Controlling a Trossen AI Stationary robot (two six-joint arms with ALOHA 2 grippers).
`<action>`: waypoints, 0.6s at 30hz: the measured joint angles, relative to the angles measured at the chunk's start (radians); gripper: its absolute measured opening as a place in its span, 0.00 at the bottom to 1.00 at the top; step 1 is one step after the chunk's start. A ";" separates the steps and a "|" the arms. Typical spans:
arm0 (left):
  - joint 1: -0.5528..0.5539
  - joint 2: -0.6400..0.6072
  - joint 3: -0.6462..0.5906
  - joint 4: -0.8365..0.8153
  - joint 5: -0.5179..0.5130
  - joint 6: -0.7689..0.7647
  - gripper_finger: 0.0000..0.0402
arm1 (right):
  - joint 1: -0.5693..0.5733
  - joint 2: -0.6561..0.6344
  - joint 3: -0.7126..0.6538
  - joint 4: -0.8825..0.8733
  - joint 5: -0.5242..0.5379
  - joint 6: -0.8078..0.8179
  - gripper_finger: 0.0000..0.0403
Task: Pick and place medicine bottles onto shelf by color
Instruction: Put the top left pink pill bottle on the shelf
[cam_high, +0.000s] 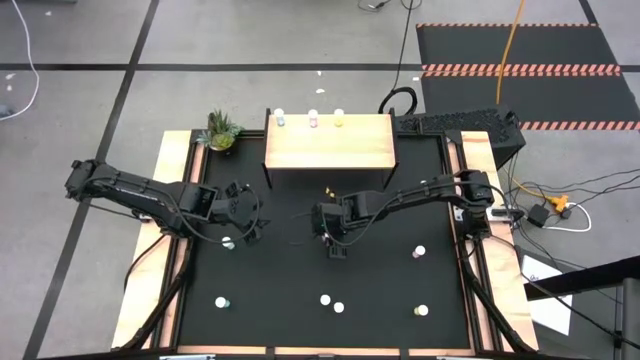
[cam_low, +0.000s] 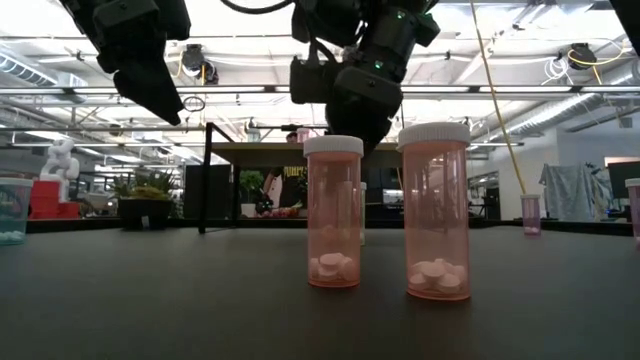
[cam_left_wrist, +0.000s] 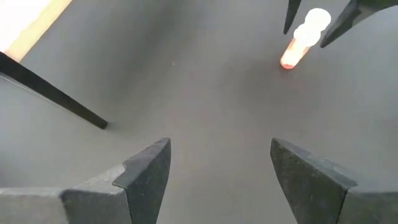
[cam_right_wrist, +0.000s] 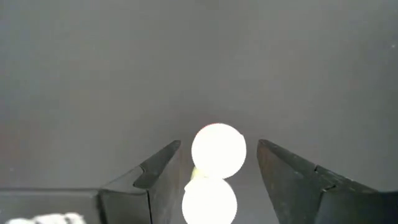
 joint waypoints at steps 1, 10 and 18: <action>0.000 0.000 0.000 0.000 0.000 0.000 0.68 | 0.000 0.000 -0.002 0.002 -0.004 0.000 0.50; 0.017 0.000 0.000 0.000 0.000 0.001 0.68 | 0.000 0.000 -0.022 0.071 -0.021 -0.003 0.48; 0.026 0.000 0.000 0.001 -0.001 0.009 0.68 | 0.000 0.000 -0.022 0.065 -0.023 -0.003 0.31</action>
